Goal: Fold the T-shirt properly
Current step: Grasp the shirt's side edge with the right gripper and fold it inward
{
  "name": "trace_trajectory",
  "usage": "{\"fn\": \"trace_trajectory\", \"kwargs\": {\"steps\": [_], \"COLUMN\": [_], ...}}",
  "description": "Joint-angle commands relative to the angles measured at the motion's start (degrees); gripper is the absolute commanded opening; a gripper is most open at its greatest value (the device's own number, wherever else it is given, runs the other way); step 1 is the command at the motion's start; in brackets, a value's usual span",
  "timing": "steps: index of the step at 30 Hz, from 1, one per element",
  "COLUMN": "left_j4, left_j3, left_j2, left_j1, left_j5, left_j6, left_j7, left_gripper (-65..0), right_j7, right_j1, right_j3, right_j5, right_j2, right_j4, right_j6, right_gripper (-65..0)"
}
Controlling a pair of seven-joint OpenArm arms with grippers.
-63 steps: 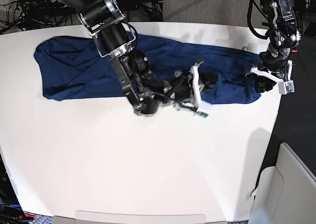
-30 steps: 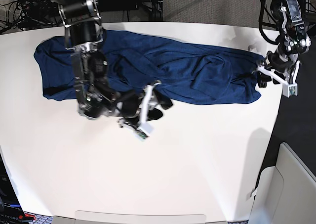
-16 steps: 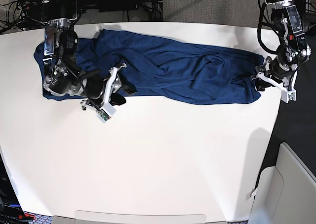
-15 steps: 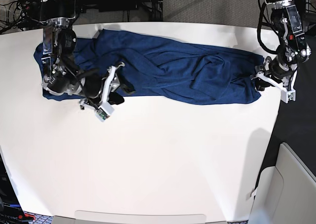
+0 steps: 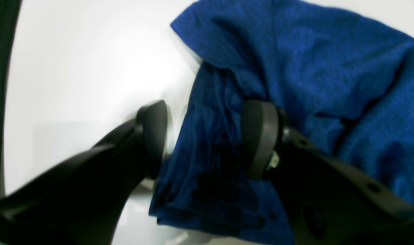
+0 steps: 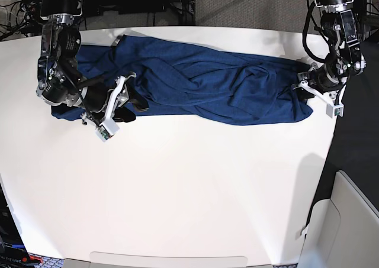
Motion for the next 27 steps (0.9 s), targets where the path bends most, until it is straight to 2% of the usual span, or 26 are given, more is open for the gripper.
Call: {"fn": "trace_trajectory", "kwargs": {"steps": [1, 5, 6, 10, 14, 16, 19, 24, 27], "left_j4": [-0.38, -0.21, 0.06, 1.29, 1.29, 1.11, 1.11, 1.20, 1.55], "left_j3": [-0.20, -0.20, -0.20, -0.28, -0.28, -0.28, -0.28, -0.64, -0.99], "left_j2": [-0.42, 0.55, 0.64, 0.73, 0.81, 1.17, 2.31, 2.40, 1.96], "left_j1": [0.07, 0.07, 0.15, 0.24, 0.24, 0.15, 0.07, 0.07, -0.02], "left_j5": [0.31, 0.31, 0.22, 0.22, 0.22, 0.22, 0.31, 0.31, 0.40], "left_j6": [0.21, 0.03, -0.94, -9.90, -16.23, -17.99, -18.08, -18.08, -18.08], "left_j7": [1.58, 1.75, 1.84, 6.15, 7.47, 7.64, 7.82, 7.91, 7.91], "left_gripper": [-31.0, -31.0, -31.0, -31.3, -34.6, -37.8, -45.1, -64.4, -64.6], "right_j7": [1.11, 1.11, 1.11, 1.11, 1.11, 1.11, 1.11, 1.11, 1.11], "right_j1": [0.91, 0.91, 0.91, 0.91, 0.82, 0.82, 0.82, 0.12, -1.38], "right_j3": [0.36, 0.36, 0.54, 0.62, 0.62, 0.62, 0.62, 1.06, 3.79], "right_j5": [1.21, 1.21, 1.21, 1.21, 1.21, 1.21, 1.21, 1.21, 1.21], "right_j2": [0.75, 0.93, 0.93, 0.93, 0.93, 0.93, 0.93, 0.93, 0.93], "right_j4": [1.10, 1.10, 1.10, 1.10, 1.10, 1.10, 1.10, 1.10, 1.98], "right_j6": [0.32, 0.32, 0.32, 0.32, 0.32, 0.32, 0.32, 0.32, 0.32], "right_gripper": [-37.1, -37.1, -37.1, -37.1, -37.1, -37.1, -37.1, -37.1, -37.1]}}
